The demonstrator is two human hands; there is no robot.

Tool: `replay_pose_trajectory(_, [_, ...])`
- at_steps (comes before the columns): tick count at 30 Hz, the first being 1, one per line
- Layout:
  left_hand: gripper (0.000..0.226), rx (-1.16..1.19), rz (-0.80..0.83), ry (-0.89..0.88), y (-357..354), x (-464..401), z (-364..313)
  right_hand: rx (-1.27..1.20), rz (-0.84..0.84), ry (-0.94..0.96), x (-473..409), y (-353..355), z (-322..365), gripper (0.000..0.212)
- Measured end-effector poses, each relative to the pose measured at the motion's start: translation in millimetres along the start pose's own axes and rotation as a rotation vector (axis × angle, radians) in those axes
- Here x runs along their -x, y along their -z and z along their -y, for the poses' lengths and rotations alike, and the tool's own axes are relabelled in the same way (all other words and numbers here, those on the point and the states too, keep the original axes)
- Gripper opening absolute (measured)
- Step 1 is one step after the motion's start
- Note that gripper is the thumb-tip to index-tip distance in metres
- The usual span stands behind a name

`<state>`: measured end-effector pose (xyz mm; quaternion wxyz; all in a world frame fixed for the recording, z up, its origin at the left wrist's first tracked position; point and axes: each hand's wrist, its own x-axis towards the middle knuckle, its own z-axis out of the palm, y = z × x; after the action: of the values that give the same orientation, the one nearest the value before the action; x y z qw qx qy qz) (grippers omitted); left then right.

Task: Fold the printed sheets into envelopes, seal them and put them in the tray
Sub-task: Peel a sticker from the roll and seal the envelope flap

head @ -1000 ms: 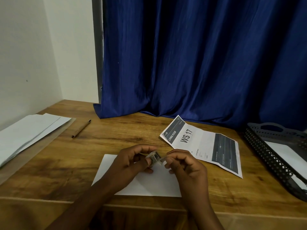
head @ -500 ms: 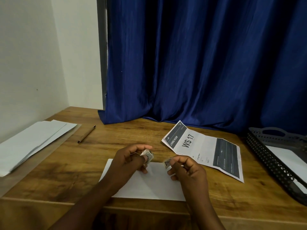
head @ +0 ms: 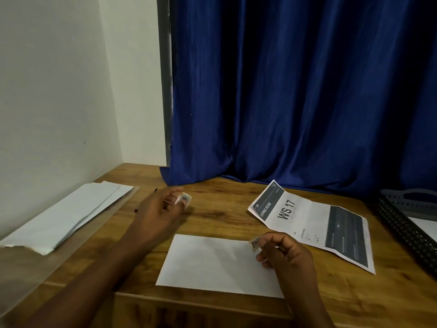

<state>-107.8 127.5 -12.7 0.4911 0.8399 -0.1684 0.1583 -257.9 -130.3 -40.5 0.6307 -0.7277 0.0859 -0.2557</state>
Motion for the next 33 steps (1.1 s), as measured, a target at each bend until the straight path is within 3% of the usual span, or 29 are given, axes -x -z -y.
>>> replay_pose_trajectory(5, [0.046,-0.142,0.038,-0.003,16,-18,25,0.018,0.02,-0.01,-1,-1,0,0.014])
replay_pose_trajectory(11, [0.037,-0.456,0.038,-0.135,23,-34,41,0.024,0.024,-0.003,1,-1,0,0.014])
replay_pose_trajectory(21, [0.027,-0.653,0.145,-0.059,10,-48,58,0.01,0.027,0.009,2,0,0,0.014])
replay_pose_trajectory(29, [0.038,-0.775,0.141,-0.041,7,-54,69,-0.049,-0.008,0.004,1,2,-1,0.017])
replay_pose_trajectory(33, [0.067,-0.764,0.077,0.018,10,-46,63,-0.103,-0.074,0.019,1,5,-2,0.016])
